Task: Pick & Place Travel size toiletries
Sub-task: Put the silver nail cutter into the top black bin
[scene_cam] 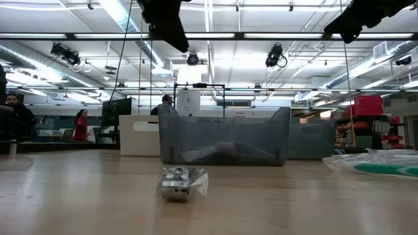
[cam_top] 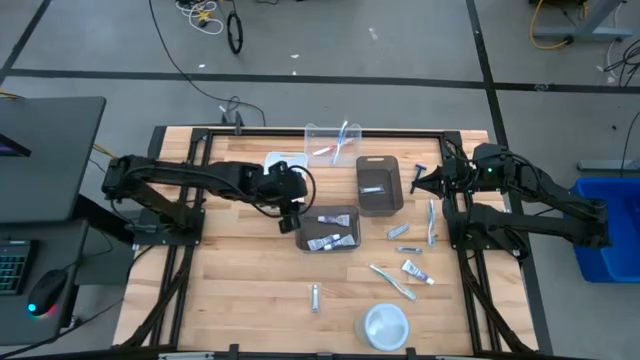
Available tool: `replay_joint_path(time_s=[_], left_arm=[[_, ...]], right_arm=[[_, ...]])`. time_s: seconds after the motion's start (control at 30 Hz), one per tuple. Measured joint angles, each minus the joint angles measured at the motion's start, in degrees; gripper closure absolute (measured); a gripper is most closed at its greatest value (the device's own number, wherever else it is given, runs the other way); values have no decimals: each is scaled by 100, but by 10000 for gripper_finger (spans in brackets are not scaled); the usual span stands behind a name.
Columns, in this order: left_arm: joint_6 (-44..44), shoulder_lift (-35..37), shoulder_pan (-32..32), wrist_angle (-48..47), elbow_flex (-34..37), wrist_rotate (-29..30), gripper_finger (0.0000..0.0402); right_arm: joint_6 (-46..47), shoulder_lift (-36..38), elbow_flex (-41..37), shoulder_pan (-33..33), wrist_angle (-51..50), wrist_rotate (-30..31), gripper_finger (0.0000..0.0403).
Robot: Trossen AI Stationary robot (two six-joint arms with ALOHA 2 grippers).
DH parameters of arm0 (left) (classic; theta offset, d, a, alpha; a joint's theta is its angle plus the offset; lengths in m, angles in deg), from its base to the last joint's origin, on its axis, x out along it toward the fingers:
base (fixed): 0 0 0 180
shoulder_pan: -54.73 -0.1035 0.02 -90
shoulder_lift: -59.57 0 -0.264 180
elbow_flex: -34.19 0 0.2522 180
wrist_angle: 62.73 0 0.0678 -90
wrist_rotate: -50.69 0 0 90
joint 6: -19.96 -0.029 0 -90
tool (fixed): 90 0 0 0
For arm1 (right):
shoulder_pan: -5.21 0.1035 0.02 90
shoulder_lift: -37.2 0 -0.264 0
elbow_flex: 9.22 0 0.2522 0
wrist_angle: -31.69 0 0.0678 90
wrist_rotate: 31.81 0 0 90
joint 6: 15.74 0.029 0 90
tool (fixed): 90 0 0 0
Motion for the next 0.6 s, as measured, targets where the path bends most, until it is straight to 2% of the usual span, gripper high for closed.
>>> replay_joint_path(time_s=[0.1,0.43,0.6], left_arm=[[-10,-9,-5,-212,1,72,316],[-318,-20,32,-653,2,-281,393],[-555,-21,32,-652,2,-357,388]], right_arm=[[0,-1,-2,0,0,1,389],[-1,-1,-2,-1,0,-1,389],[-1,0,-2,-1,0,-1,389]])
